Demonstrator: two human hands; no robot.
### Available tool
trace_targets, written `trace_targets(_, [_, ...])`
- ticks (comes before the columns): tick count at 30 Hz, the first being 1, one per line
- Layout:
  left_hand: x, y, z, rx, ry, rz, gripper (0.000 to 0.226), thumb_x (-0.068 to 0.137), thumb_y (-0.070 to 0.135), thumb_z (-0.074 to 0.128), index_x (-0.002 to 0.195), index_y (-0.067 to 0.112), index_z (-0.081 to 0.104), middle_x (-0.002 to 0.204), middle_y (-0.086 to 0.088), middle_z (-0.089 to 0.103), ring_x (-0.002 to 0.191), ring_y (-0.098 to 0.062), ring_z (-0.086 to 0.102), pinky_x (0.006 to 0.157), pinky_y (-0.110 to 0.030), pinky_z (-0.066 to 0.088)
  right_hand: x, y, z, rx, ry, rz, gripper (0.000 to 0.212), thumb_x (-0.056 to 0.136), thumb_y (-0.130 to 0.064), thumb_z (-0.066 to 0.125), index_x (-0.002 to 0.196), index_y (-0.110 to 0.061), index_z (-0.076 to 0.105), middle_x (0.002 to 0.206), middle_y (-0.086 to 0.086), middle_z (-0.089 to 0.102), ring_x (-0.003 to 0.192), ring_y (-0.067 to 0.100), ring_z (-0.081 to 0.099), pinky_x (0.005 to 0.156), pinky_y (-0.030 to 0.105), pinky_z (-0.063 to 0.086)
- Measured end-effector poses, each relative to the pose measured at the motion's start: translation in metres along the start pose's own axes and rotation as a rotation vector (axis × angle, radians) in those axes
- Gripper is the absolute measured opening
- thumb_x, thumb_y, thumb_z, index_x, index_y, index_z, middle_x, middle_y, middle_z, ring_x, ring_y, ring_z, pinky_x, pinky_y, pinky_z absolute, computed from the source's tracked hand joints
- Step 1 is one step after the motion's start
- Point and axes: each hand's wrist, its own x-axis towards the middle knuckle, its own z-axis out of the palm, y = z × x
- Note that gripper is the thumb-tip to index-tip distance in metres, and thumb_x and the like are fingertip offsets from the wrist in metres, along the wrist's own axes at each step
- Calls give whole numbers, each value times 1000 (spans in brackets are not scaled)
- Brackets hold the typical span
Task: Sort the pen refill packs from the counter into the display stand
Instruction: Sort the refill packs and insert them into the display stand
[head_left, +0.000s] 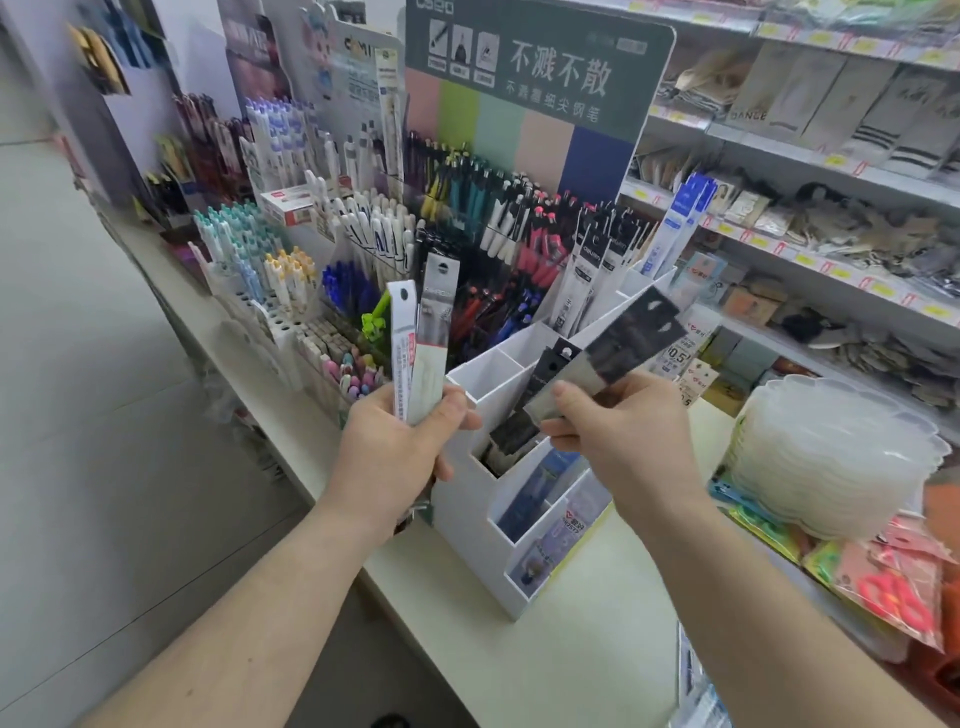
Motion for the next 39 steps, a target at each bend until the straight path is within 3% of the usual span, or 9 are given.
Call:
trace_targets(3, [-1, -2, -1, -27, -20, -12, 11, 93, 24, 65, 85, 17, 68, 74, -1, 73, 42, -12, 47, 50, -27, 45, 3, 15, 16, -189, -17, -27, 14, 82, -21, 73, 71, -13, 69, 62, 2, 71, 62, 21, 70, 66, 42, 61])
trace_targets(7, [-1, -2, 1, -199, -42, -57, 21, 100, 21, 53, 87, 10, 67, 62, -4, 64, 40, -15, 43, 47, -26, 39, -2, 31, 29, -537, -82, -53, 36, 81, -31, 72, 53, -16, 54, 47, -5, 50, 52, 19, 50, 51, 30, 41])
trace_targets(14, [-1, -7, 1, -276, -178, -66, 29, 84, 31, 56, 94, 7, 68, 67, -12, 66, 40, -18, 48, 45, -23, 43, 6, 36, 28, -868, -67, -134, 39, 89, -42, 62, 62, -18, 48, 64, 2, 58, 71, 30, 60, 60, 32, 47])
trace_targets(20, [-4, -9, 5, -253, -347, -57, 25, 86, 31, 55, 90, 12, 72, 69, -13, 67, 41, -18, 51, 46, -23, 46, 0, 12, 1, -703, -92, -74, 58, 70, -68, 72, 57, -15, 56, 45, -8, 52, 47, 8, 50, 49, 30, 41])
trace_targets(25, [-4, -2, 7, -239, -540, -126, 24, 86, 29, 55, 81, 18, 76, 68, -13, 67, 40, -19, 51, 44, -24, 45, -17, -10, -1, -201, -188, -94, 33, 91, -51, 57, 74, -24, 67, 50, -19, 52, 51, 1, 47, 57, 22, 37])
trace_targets(28, [-8, 1, 11, -209, -625, -177, 22, 86, 29, 57, 88, 13, 74, 75, -16, 69, 47, -21, 57, 46, -27, 49, -12, -12, 2, -2, -289, -55, 32, 97, -29, 61, 74, -8, 66, 48, -13, 52, 45, 3, 46, 51, 21, 36])
trace_targets(31, [-8, 0, 13, -190, -368, -227, 28, 92, 34, 64, 95, 7, 72, 85, -19, 71, 59, -17, 60, 47, -24, 49, -9, -6, -4, 27, -165, -137, 34, 95, -20, 64, 79, 10, 66, 53, 2, 54, 46, 10, 44, 48, 26, 35])
trace_targets(34, [-3, -2, 7, -201, -30, -210, 24, 96, 28, 57, 86, 10, 70, 76, -9, 72, 53, -11, 58, 40, -17, 32, -4, 3, -11, -4, 33, -238, 38, 94, -25, 67, 74, 8, 65, 60, 20, 60, 46, 20, 48, 48, 39, 40])
trace_targets(39, [-4, 1, 3, -212, 92, -135, 19, 97, 16, 56, 84, 10, 68, 65, -5, 67, 49, -15, 55, 39, -14, 37, -7, 14, -1, -179, 160, -469, 43, 93, -30, 67, 70, 5, 60, 57, 22, 52, 53, 36, 44, 48, 42, 39])
